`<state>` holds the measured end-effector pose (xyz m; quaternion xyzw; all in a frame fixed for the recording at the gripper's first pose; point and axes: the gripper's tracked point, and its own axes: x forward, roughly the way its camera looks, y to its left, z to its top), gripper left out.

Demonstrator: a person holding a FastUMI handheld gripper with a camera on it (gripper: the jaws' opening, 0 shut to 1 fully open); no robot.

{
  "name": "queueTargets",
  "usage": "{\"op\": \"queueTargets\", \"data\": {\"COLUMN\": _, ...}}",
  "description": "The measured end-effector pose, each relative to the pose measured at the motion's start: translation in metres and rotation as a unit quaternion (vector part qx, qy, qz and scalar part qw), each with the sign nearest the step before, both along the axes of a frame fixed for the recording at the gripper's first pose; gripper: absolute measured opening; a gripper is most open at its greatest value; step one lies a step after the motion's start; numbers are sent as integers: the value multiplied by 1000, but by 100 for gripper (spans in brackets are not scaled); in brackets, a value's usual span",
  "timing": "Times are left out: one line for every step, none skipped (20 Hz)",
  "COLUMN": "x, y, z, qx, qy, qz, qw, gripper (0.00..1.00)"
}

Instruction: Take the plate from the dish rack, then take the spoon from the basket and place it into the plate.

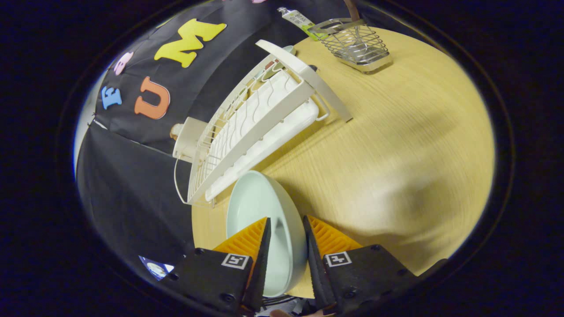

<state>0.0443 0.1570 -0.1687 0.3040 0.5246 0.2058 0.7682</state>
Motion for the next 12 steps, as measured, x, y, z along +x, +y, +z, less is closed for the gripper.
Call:
{"op": "queueTargets", "data": {"x": 1, "y": -2, "z": 1, "qx": -2, "qy": -4, "qz": -1, "qw": 1000, "gripper": 50}}
{"op": "queueTargets", "data": {"x": 1, "y": -4, "z": 2, "qx": -2, "qy": -8, "qz": -3, "qw": 1000, "gripper": 51}}
{"op": "queueTargets", "data": {"x": 2, "y": -7, "z": 3, "qx": -3, "qy": -13, "qz": -4, "qw": 1000, "gripper": 53}}
{"op": "queueTargets", "data": {"x": 2, "y": -8, "z": 7, "qx": 0, "qy": -19, "qz": -7, "qw": 1000, "gripper": 53}}
{"op": "queueTargets", "data": {"x": 1, "y": -10, "z": 10, "qx": 3, "qy": -26, "qz": -8, "qw": 1000, "gripper": 53}}
{"op": "queueTargets", "data": {"x": -1, "y": -12, "z": 16, "qx": 0, "qy": -40, "qz": -7, "qw": 999, "gripper": 54}}
{"op": "queueTargets", "data": {"x": -3, "y": -16, "z": 22, "qx": -7, "qy": -66, "qz": -2, "qw": 998, "gripper": 55}}
{"op": "queueTargets", "data": {"x": -4, "y": -21, "z": 31, "qx": -22, "qy": -102, "qz": 3, "qw": 995, "gripper": 56}}
{"op": "queueTargets", "data": {"x": -3, "y": -29, "z": 40, "qx": -42, "qy": -141, "qz": 5, "qw": 989, "gripper": 58}}
{"op": "queueTargets", "data": {"x": -2, "y": -38, "z": 49, "qx": -65, "qy": -182, "qz": 3, "qw": 981, "gripper": 61}}
{"op": "queueTargets", "data": {"x": 3, "y": -49, "z": 59, "qx": -94, "qy": -224, "qz": -2, "qw": 970, "gripper": 65}}
{"op": "queueTargets", "data": {"x": 8, "y": -61, "z": 71, "qx": -126, "qy": -270, "qz": -11, "qw": 955, "gripper": 68}}
